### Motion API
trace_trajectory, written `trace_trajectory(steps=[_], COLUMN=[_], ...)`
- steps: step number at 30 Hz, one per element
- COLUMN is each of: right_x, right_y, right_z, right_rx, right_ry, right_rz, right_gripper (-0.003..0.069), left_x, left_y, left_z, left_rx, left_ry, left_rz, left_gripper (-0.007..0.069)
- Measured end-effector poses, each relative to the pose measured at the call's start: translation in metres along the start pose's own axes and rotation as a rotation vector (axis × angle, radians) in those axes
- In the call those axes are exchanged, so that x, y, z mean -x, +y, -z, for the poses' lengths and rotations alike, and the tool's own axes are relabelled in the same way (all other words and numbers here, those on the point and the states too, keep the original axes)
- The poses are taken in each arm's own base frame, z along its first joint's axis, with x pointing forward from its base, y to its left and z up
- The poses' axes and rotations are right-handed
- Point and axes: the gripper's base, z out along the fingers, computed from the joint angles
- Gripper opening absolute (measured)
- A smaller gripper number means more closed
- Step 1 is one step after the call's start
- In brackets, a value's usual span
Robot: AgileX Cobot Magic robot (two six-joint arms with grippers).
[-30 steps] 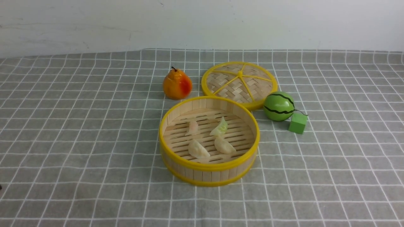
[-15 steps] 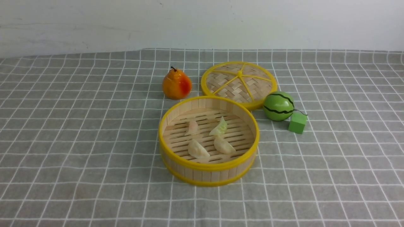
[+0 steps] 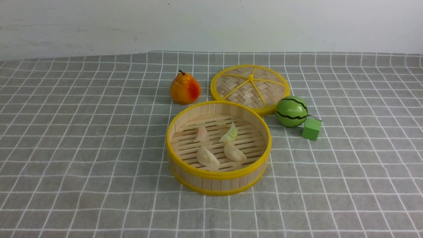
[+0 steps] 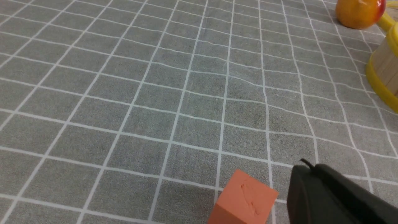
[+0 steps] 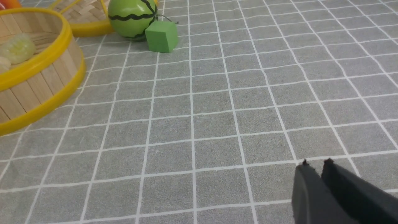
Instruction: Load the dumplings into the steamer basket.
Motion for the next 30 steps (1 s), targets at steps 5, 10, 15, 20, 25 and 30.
trace_trajectory(steps=[5, 10, 15, 20, 25, 30], right_x=[0.0, 0.0, 0.0, 0.0, 0.0, 0.0], right_y=[0.0, 0.0, 0.0, 0.0, 0.0, 0.0], right_z=[0.0, 0.0, 0.0, 0.0, 0.0, 0.0], right_rx=[0.0, 0.0, 0.0, 0.0, 0.0, 0.0], right_ry=[0.0, 0.0, 0.0, 0.0, 0.0, 0.0], right_rz=[0.0, 0.0, 0.0, 0.0, 0.0, 0.0], right_gripper=[0.0073, 0.0079, 0.0083, 0.0089, 0.0095, 0.0104], left_x=[0.0, 0.0, 0.0, 0.0, 0.0, 0.0], left_y=[0.0, 0.0, 0.0, 0.0, 0.0, 0.0], left_z=[0.0, 0.0, 0.0, 0.0, 0.0, 0.0], left_rx=[0.0, 0.0, 0.0, 0.0, 0.0, 0.0], left_ry=[0.0, 0.0, 0.0, 0.0, 0.0, 0.0], left_rz=[0.0, 0.0, 0.0, 0.0, 0.0, 0.0], left_gripper=[-0.0014, -0.0014, -0.0014, -0.0014, -0.0014, -0.0014])
